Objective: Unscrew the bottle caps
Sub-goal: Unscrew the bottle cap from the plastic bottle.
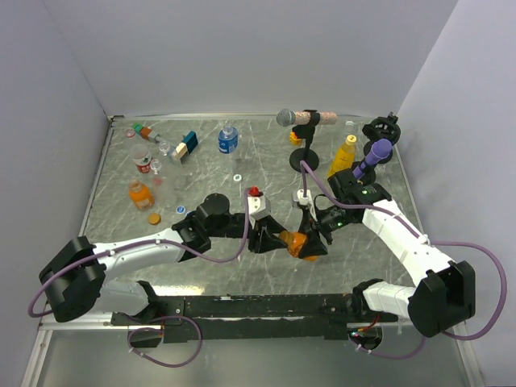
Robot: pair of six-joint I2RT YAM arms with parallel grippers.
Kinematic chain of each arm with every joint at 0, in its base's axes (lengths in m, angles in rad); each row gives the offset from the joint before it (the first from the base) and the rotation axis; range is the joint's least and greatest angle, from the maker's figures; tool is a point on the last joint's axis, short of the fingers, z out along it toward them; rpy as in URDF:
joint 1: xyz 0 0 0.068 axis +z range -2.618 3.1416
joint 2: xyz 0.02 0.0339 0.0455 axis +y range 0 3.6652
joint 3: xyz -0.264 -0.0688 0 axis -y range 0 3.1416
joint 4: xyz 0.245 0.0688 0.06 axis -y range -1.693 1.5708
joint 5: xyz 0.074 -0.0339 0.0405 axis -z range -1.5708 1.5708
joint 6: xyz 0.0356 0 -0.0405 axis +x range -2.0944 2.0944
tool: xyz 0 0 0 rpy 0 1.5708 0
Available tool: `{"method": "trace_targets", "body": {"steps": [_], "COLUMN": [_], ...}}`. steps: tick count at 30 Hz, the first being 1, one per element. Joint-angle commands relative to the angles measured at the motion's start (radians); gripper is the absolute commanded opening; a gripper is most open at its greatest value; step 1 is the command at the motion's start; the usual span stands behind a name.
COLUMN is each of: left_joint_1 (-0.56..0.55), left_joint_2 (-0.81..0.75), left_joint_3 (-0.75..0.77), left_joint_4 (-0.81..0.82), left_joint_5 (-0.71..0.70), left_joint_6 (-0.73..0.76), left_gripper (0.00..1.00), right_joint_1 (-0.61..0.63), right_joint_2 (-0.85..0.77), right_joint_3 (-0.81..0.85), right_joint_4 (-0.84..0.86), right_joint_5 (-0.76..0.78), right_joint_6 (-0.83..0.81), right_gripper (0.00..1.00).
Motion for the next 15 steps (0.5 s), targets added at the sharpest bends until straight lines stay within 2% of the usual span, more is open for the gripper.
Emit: {"method": "trace_targets", "body": {"steps": [1, 6, 8, 10, 15], "left_joint_1": [0.002, 0.002, -0.009, -0.019, -0.067], "left_joint_2": [0.026, 0.081, 0.080, 0.050, -0.022], "left_joint_3": [0.072, 0.141, 0.118, 0.091, 0.144], "left_joint_4": [-0.038, -0.195, -0.195, -0.232, -0.463], "left_joint_5": [0.016, -0.072, -0.102, -0.201, -0.458], "left_joint_6": [-0.167, -0.545, -0.672, -0.804, -0.933], "left_gripper": [0.01, 0.01, 0.01, 0.01, 0.01], "right_joint_1": [-0.001, -0.001, -0.001, -0.002, -0.001], "right_joint_2": [-0.031, -0.035, -0.035, -0.038, -0.039], "right_joint_3": [0.004, -0.005, -0.007, -0.008, -0.011], "right_joint_4": [0.056, 0.116, 0.125, 0.136, 0.145], "right_joint_5": [-0.032, 0.020, 0.030, 0.036, 0.045], "right_joint_6": [-0.006, 0.057, 0.067, 0.076, 0.087], "right_gripper": [0.09, 0.08, 0.08, 0.08, 0.08]}}
